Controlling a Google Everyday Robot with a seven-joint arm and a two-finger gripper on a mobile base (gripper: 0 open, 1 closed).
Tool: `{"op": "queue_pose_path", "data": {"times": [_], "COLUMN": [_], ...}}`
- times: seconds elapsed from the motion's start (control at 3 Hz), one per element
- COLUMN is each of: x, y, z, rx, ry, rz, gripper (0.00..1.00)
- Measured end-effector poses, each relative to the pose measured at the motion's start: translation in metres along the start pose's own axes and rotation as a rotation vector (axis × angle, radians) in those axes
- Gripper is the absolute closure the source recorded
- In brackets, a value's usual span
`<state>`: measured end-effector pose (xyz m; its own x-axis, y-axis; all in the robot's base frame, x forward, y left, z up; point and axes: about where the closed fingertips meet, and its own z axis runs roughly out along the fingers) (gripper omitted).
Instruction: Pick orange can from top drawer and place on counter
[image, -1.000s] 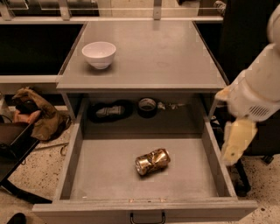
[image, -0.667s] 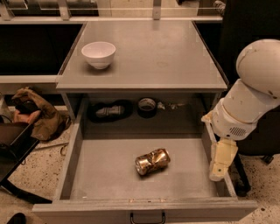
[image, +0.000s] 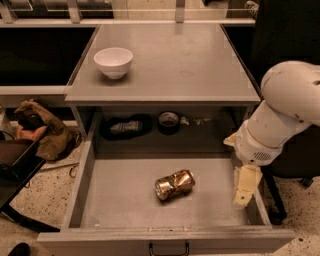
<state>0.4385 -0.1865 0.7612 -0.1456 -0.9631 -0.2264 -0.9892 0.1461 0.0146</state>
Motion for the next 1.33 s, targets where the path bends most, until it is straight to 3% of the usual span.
{"op": "queue_pose_path", "data": {"times": [0.33,0.67,1.0,1.33], "x": [-0.029,-0.052,-0.052,-0.066], "y": [-0.010,-0.011,-0.011,-0.004], "z": [0.030,0.067,0.067,0.092], "rx": [-0.001,-0.040,-0.040,-0.063], "ry": [-0.022,-0.051,-0.051,-0.088], "rz": [-0.079,-0.143,-0.143,-0.163], "gripper": [0.00,0.00,0.00,0.00]}}
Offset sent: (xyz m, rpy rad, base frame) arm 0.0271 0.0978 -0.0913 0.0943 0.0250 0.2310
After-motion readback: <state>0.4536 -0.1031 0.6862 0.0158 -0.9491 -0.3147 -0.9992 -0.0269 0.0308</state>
